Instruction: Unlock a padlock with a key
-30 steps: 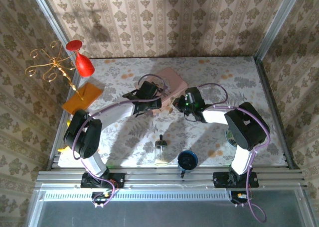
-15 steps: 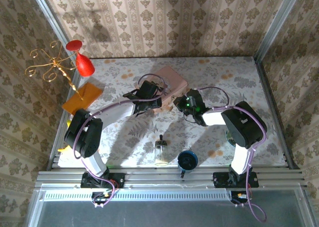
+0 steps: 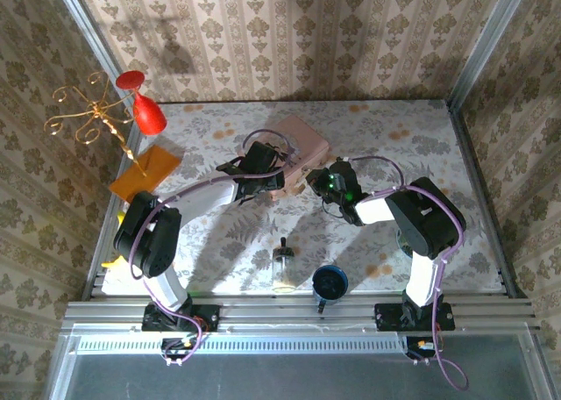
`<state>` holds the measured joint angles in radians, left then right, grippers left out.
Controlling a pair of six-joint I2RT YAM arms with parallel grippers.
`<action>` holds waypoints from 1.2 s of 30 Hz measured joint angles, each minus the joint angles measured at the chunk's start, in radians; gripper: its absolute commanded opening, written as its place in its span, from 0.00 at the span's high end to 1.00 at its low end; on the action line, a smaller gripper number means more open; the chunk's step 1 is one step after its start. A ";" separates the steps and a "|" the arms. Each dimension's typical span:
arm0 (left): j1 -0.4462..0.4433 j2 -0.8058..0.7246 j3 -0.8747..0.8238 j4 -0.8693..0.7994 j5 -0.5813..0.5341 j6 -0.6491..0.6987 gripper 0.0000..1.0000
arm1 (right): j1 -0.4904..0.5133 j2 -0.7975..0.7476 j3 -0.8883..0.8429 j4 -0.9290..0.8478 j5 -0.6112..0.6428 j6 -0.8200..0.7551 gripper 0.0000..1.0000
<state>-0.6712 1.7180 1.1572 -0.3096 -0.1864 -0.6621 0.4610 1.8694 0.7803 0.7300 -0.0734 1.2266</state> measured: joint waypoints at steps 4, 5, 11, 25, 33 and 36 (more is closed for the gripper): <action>0.005 0.000 0.000 0.000 0.003 0.000 0.24 | 0.000 0.000 0.000 0.001 0.013 0.000 1.00; 0.005 0.000 0.000 0.000 0.004 0.000 0.24 | 0.000 0.000 0.000 0.002 0.017 0.000 1.00; 0.006 0.002 0.000 0.002 0.009 0.000 0.24 | -0.003 0.000 -0.008 0.029 0.069 0.006 1.00; 0.012 0.002 0.001 0.001 0.026 0.000 0.25 | -0.051 -0.003 -0.014 0.048 0.198 0.002 1.00; 0.024 0.002 -0.001 0.002 0.045 0.000 0.24 | -0.051 -0.194 -0.048 -0.142 0.197 -0.104 1.00; 0.036 -0.006 -0.013 0.010 0.056 0.000 0.24 | -0.051 -0.300 -0.047 -0.274 0.193 -0.172 1.00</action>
<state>-0.6350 1.7119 1.1446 -0.2996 -0.1303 -0.6624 0.4103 1.5692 0.7334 0.4557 0.1196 1.0546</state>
